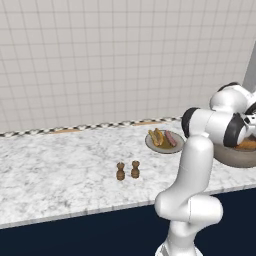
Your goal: Place one bun and one sausage from the bowl on each plate.
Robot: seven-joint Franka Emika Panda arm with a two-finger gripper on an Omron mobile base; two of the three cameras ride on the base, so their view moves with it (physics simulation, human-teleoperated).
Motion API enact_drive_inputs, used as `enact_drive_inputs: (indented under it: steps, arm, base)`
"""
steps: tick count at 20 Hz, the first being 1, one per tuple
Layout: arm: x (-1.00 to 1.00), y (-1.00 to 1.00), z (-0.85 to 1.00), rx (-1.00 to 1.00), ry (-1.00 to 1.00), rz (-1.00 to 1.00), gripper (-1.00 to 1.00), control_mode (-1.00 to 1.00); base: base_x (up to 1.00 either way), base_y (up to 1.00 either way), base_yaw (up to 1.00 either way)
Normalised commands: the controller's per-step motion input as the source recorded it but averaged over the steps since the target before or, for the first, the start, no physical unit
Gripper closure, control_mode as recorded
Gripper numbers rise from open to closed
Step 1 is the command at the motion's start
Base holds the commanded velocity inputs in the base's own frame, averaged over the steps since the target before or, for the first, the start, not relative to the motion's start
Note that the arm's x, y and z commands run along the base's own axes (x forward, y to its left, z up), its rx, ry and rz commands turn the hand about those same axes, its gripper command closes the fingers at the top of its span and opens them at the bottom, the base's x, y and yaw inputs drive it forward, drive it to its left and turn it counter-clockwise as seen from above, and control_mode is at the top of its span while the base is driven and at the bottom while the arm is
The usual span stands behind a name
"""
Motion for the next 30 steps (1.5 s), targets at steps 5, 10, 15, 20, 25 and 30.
enact_drive_inputs:
  steps: [5,10,15,20,25,30]
  arm:
    - [0.0,-0.22,-0.02,0.0,0.0,-0.02,-1.0,-1.0]
    - [0.0,-0.11,-0.17,0.0,0.0,0.0,-1.0,-1.0]
    - [-0.22,-0.23,-0.05,0.0,0.0,-0.02,-1.0,-1.0]
    - [-0.72,-0.21,0.0,0.0,0.0,-0.03,-1.0,-1.0]
    - [-0.25,-0.05,0.26,0.0,0.1,-0.07,-1.0,-1.0]
    - [0.0,0.0,0.41,0.0,0.16,-0.09,-1.0,-1.0]
  base:
    - [0.0,0.0,0.0]
    - [0.0,0.0,0.0]
    - [0.0,0.0,0.0]
    - [0.0,0.0,0.0]
    - [0.0,0.0,0.0]
    - [0.0,0.0,0.0]
